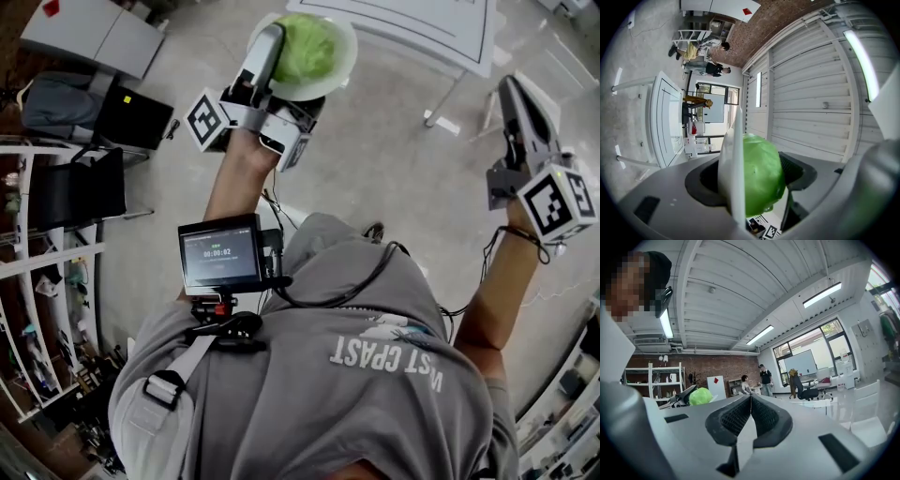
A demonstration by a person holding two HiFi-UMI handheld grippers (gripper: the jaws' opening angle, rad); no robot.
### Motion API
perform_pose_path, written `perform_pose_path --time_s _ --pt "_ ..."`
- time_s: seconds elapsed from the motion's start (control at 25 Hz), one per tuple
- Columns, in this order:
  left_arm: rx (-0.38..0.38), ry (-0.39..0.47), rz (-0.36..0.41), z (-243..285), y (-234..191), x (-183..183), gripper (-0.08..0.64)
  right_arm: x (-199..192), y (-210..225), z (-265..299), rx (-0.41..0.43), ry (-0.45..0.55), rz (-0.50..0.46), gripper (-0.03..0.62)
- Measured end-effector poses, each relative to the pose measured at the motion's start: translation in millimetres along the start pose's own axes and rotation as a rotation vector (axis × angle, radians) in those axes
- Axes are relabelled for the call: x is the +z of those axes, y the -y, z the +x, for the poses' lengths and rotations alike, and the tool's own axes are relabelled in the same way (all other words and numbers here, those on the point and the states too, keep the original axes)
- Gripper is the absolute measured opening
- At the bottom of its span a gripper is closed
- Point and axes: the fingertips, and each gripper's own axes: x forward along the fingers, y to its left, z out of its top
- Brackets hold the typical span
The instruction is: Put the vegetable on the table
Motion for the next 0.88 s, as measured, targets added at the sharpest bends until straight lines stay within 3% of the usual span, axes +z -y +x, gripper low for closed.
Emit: perform_pose_path --time_s 0.24,0.48,0.72,0.88 --pt "0.005 -0.016 -0.031 -2.3 -7.2 -9.8 0.342 -5.4 2.1 -7.2 -0.027 -0.012 -0.004 0.006" --pt "-0.046 0.011 -0.088 4.4 1.1 -12.2 0.343 21.8 -4.9 -11.6 -0.057 -0.044 -0.064 0.006" --pt "-0.005 0.007 -0.092 1.0 -9.0 -17.2 0.342 3.5 3.7 -7.8 -0.060 -0.069 -0.004 0.006" --pt "0.032 0.025 -0.075 -5.4 -12.1 -14.8 0.342 -6.4 -2.6 8.4 -0.006 -0.091 0.010 0.006"
